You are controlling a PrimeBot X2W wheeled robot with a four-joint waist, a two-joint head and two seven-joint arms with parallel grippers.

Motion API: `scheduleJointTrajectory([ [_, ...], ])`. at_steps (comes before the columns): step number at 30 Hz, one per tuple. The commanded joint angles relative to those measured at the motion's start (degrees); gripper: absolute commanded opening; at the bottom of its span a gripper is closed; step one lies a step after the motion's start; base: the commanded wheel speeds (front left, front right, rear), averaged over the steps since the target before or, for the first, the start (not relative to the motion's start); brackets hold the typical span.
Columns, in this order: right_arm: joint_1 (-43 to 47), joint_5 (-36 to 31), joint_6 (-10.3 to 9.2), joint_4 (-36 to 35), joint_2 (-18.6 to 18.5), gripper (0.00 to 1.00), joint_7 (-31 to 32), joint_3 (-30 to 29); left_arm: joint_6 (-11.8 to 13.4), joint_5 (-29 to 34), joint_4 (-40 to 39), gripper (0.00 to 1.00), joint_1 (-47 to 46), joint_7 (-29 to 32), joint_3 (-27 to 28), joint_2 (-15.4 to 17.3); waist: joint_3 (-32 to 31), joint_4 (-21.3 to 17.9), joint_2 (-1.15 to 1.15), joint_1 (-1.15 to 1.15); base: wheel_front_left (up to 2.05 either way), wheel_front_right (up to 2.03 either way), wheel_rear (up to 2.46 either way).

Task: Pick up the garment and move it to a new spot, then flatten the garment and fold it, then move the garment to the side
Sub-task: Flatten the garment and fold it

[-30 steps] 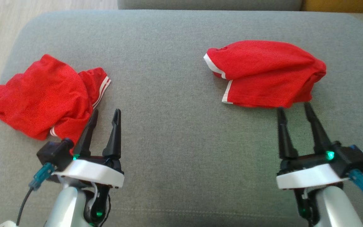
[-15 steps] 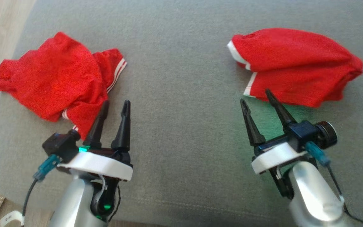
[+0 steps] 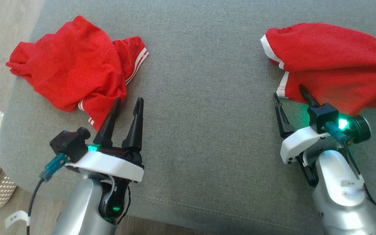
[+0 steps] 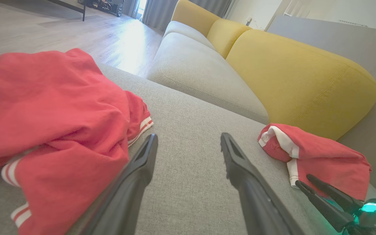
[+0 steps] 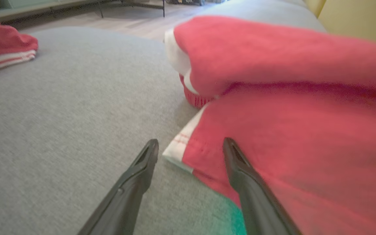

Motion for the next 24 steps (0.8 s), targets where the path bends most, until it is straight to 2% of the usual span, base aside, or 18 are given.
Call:
scheduleJointTrajectory([
  [1, -1.94, -0.72, 0.22, -0.88, 0.13, 1.0, 0.31, 0.89, -0.35, -0.47, -1.78, 1.0, -2.15, -0.36, 1.72, 0.5, 0.3, 0.2, 0.0, 0.0, 0.0, 0.0, 0.0],
  [11, -4.65, -0.69, 0.22, 3.93, 0.13, 1.0, 1.04, -0.51, -0.35, -1.41, -1.74, 1.0, -3.42, -0.36, 0.67, 0.5, 1.73, 0.94, 0.0, 0.0, 0.0, 0.0, 0.0],
  [12, -4.89, -0.62, 0.22, 4.39, 0.13, 0.91, 0.98, -0.64, -0.35, -1.44, -1.74, 1.0, -3.48, -0.36, 0.64, 0.5, 1.81, 0.94, 0.0, 0.0, 0.0, 0.0, 0.0],
  [13, -5.12, -0.43, 0.22, 4.89, 0.13, 0.6, 0.94, -0.77, -0.35, -1.43, -1.72, 1.0, -3.52, -0.36, 0.63, 0.5, 1.87, 0.94, 0.0, 0.0, 0.0, 0.0, 0.0],
  [14, -5.37, -0.23, 0.22, 5.4, 0.13, 0.38, 0.87, -0.88, -0.35, -1.4, -1.69, 1.0, -3.55, -0.36, 0.61, 0.5, 1.92, 0.92, 0.0, 0.0, 0.0, 0.0, 0.0],
  [15, -5.59, -0.04, 0.22, 5.93, 0.13, 0.05, 0.84, -0.93, -0.35, -1.35, -1.66, 1.0, -3.57, -0.36, 0.57, 0.5, 1.93, 0.9, 0.0, 0.0, 0.0, 0.0, 0.0],
  [16, -5.76, 0.06, 0.22, 6.44, 0.13, 0.0, 0.78, -0.89, -0.35, -1.29, -1.61, 1.0, -3.58, -0.36, 0.53, 0.5, 1.92, 0.87, 0.0, 0.0, 0.0, 0.0, 0.0],
  [21, -6.14, 0.49, 0.22, 8.4, 0.13, 0.0, -0.1, -0.48, -0.35, -1.14, -1.34, 1.0, -3.62, -0.36, 0.62, 0.5, 1.17, 0.58, 0.0, 0.0, 0.0, 0.0, 0.0],
  [24, -6.31, 2.14, 0.22, 8.25, 0.13, 0.0, -1.77, 2.51, -0.35, -1.08, -1.14, 1.0, -3.29, -0.36, 0.51, 0.5, -0.21, 0.26, 0.0, 0.0, 0.0, 0.0, 0.0],
])
